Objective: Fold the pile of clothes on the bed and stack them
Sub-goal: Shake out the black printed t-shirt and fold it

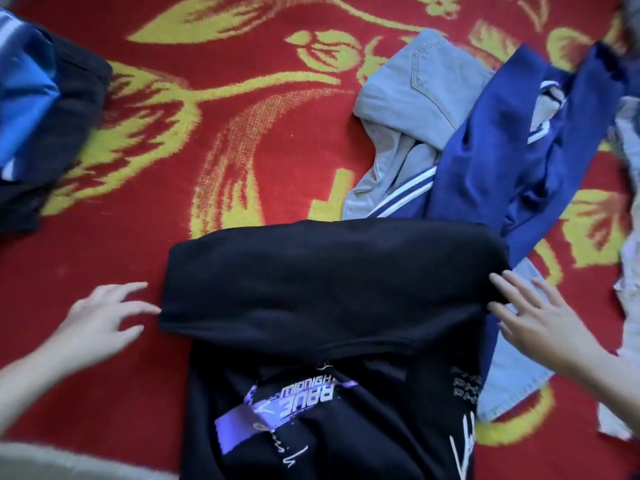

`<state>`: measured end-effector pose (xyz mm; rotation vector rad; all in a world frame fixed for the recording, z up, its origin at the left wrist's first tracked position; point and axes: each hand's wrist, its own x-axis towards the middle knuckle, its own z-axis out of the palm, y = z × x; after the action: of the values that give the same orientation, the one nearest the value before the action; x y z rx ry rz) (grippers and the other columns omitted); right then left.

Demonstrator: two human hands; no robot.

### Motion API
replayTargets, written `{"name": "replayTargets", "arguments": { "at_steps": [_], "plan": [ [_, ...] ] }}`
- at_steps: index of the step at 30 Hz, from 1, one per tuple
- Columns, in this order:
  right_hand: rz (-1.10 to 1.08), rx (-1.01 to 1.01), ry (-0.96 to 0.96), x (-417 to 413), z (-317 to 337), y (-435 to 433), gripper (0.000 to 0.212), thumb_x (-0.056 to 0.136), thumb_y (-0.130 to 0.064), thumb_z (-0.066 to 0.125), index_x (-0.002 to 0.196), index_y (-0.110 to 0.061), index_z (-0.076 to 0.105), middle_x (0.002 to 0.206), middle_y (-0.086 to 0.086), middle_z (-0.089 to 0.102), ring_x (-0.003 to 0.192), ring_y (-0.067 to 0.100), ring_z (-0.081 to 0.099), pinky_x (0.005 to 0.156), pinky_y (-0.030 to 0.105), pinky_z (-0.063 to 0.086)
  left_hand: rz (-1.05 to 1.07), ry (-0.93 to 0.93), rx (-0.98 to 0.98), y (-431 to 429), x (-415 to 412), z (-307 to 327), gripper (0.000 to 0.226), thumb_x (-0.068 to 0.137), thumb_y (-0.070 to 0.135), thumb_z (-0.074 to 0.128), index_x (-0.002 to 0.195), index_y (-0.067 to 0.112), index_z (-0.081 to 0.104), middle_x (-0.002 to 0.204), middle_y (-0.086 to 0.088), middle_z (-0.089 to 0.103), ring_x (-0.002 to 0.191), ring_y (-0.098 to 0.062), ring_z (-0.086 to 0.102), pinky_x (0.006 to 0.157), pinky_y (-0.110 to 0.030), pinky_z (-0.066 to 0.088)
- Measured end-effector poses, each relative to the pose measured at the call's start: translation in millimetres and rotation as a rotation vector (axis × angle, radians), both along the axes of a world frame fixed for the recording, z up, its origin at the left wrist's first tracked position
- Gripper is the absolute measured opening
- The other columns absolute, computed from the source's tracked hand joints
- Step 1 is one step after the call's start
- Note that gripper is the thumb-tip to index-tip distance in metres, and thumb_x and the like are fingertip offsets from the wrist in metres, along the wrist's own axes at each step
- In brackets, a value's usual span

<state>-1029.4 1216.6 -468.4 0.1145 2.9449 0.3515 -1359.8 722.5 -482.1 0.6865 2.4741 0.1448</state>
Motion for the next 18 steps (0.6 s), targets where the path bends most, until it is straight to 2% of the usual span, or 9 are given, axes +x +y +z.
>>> {"name": "replayTargets", "arguments": {
  "at_steps": [1,3,6,10,12,14,16,18],
  "plan": [
    [-0.026,-0.036,-0.023,-1,-6,-3,0.033,0.076,-0.017,0.038,0.076,-0.005,0.069,0.116,0.025,0.062,0.115,0.032,0.044,0.086,0.05,0.034,-0.002,0.059,-0.018,18,13,8,0.042,0.066,-0.003,0.076,0.096,0.026,0.074,0.123,-0.011,0.06,0.112,-0.039,0.051,0.089,-0.055,0.042],
    [-0.062,-0.07,0.035,-4,-11,-13,0.035,0.077,-0.017,0.037,0.078,-0.003,0.069,0.113,0.025,0.063,0.113,0.032,0.044,0.086,0.047,0.034,-0.003,0.1,0.093,49,27,17,0.033,0.076,0.007,0.065,0.107,0.02,0.07,0.126,-0.014,0.057,0.116,-0.039,0.047,0.091,-0.057,0.038],
    [-0.103,-0.08,0.185,-33,-6,-16,0.035,0.075,-0.016,0.039,0.09,-0.004,0.068,0.115,0.026,0.061,0.112,0.033,0.044,0.085,0.046,0.034,-0.123,0.131,0.121,94,25,19,0.043,0.081,0.022,0.055,0.124,0.018,0.061,0.137,-0.012,0.048,0.126,-0.036,0.039,0.098,-0.054,0.033],
    [-0.246,-0.111,0.204,-81,3,-7,0.047,0.072,-0.01,0.047,0.118,-0.008,0.056,0.125,0.026,0.055,0.116,0.035,0.045,0.084,0.044,0.043,-0.182,0.039,-0.07,140,2,17,0.063,0.089,0.023,0.056,0.146,0.027,0.028,0.156,-0.001,0.015,0.14,-0.023,0.013,0.109,-0.043,0.02],
    [-0.374,-0.153,0.07,-101,7,3,0.064,0.075,-0.006,0.059,0.137,-0.01,0.044,0.142,0.021,0.041,0.129,0.035,0.039,0.096,0.049,0.038,-0.209,-0.065,-0.192,150,-18,9,0.076,0.085,0.022,0.059,0.148,0.029,0.017,0.158,0.001,0.007,0.142,-0.02,0.007,0.11,-0.043,0.019],
    [-0.457,-0.209,-0.184,-114,9,12,0.08,0.081,-0.014,0.061,0.149,-0.02,0.02,0.153,0.008,0.025,0.141,0.026,0.022,0.107,0.044,0.024,-0.205,-0.183,-0.289,151,-34,1,0.089,0.08,0.021,0.065,0.149,0.031,0.009,0.157,0.003,0.009,0.143,-0.019,0.005,0.111,-0.042,0.018],
    [-0.479,-0.204,-0.333,-120,5,19,0.085,0.082,-0.021,0.061,0.15,-0.024,0.01,0.15,0.004,0.031,0.139,0.023,0.024,0.108,0.042,0.021,-0.209,-0.241,-0.354,148,-43,-6,0.096,0.076,0.023,0.07,0.149,0.031,0.007,0.154,0.002,0.021,0.142,-0.019,0.013,0.108,-0.04,0.022],
    [-0.488,-0.175,-0.32,-123,1,21,0.08,0.082,-0.022,0.062,0.148,-0.022,0.018,0.139,0.007,0.043,0.128,0.026,0.035,0.103,0.04,0.025,-0.19,-0.201,-0.34,146,-48,-13,0.094,0.075,0.025,0.072,0.148,0.03,0.013,0.148,0.003,0.034,0.136,-0.022,0.027,0.104,-0.038,0.027]
  ]
}}
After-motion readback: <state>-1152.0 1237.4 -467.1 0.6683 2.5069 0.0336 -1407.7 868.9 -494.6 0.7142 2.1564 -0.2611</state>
